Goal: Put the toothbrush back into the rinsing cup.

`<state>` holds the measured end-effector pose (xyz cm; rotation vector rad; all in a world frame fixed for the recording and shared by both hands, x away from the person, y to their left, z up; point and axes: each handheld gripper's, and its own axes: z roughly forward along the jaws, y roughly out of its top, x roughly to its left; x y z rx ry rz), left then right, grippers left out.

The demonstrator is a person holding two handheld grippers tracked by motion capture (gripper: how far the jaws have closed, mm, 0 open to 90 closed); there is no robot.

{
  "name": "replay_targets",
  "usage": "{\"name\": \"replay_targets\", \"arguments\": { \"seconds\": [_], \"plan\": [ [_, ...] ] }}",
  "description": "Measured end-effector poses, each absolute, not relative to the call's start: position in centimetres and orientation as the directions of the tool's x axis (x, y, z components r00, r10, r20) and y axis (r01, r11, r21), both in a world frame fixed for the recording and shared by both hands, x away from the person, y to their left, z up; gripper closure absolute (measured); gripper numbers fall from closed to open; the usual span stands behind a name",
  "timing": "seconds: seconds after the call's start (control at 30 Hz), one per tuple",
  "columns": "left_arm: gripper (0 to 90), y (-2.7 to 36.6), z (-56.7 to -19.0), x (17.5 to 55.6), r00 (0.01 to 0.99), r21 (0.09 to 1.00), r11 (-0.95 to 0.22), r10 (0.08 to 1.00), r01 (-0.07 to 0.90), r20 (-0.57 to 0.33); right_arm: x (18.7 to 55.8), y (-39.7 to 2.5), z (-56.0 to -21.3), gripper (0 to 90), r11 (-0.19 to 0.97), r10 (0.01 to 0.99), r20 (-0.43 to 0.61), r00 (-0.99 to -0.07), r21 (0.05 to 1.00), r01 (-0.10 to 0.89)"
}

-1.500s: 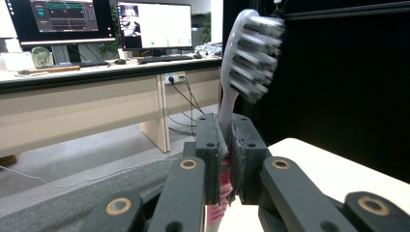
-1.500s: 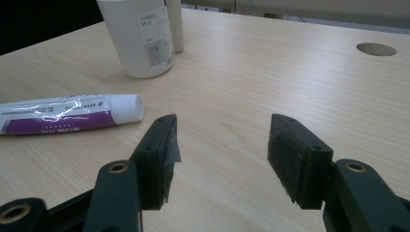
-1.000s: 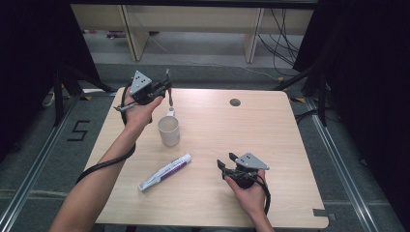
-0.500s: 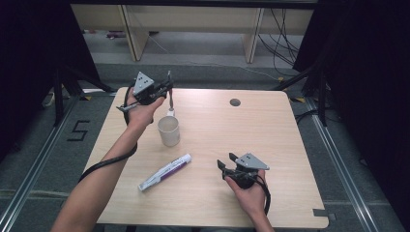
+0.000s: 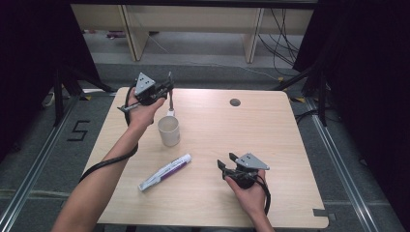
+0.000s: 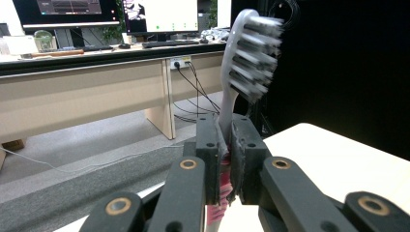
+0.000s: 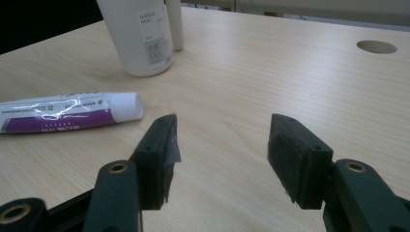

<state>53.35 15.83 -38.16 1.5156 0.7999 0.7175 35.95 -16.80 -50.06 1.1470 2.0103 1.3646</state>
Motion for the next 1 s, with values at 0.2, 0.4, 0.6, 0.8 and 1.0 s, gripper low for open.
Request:
{"name": "replay_targets", "arguments": {
  "seconds": [0.2,0.4,0.6,0.8,1.0],
  "plan": [
    [83.1,15.9,-38.8,53.2,0.569,0.994,-0.045,0.822,0.098,-0.019,36.1,-16.9,-50.1,44.8,0.181,0.825,0.062,-0.562,0.913,0.366],
    [83.1,15.9,-39.6,53.2,0.571,0.991,-0.058,0.821,0.122,-0.022,36.1,-16.9,-50.1,44.8,0.181,0.825,0.063,-0.561,0.912,0.368],
    [83.1,15.7,-39.9,53.3,0.572,0.988,-0.073,0.820,0.139,-0.020,36.0,-16.7,-50.2,44.8,0.159,0.828,0.092,-0.553,0.907,0.389],
    [83.0,15.7,-40.3,53.4,0.569,0.985,-0.084,0.822,0.152,-0.017,36.1,-16.8,-50.2,44.8,0.156,0.825,0.097,-0.557,0.908,0.389],
    [83.0,15.7,-40.9,53.4,0.567,0.980,-0.102,0.824,0.169,-0.012,36.1,-16.9,-50.2,44.8,0.180,0.826,0.070,-0.560,0.907,0.380]
  ]
}}
